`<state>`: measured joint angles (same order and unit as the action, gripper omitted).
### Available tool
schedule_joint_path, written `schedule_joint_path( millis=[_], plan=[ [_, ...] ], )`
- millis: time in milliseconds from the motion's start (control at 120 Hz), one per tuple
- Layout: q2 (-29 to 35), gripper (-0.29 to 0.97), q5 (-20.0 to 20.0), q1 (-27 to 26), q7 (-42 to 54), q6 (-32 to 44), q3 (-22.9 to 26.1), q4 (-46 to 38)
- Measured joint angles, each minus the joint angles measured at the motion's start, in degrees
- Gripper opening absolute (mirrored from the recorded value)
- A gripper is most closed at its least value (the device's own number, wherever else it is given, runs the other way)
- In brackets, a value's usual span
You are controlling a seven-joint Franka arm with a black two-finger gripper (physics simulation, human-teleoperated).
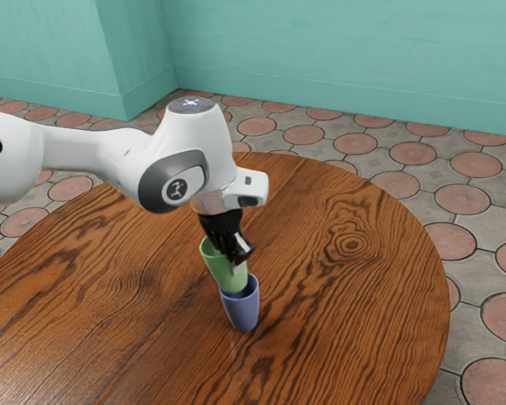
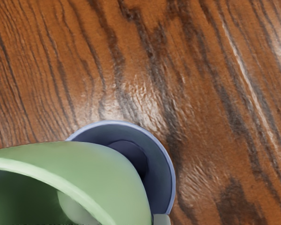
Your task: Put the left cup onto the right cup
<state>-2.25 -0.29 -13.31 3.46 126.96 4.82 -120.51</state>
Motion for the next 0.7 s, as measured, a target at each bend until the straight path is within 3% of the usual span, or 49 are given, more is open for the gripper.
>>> schedule_joint_path(
  millis=[233,475,700],
  plan=[
    [-1.5,-0.09,0.1,0.2,-0.5,0.4,0.0,0.4],
    [-1.8,0.38,-0.5,-0.2,-0.2,1.0,-0.1,0.4],
    [1.9,0.57,-0.6,0.0,0.3,0.3,-0.2,0.3]
  ],
)
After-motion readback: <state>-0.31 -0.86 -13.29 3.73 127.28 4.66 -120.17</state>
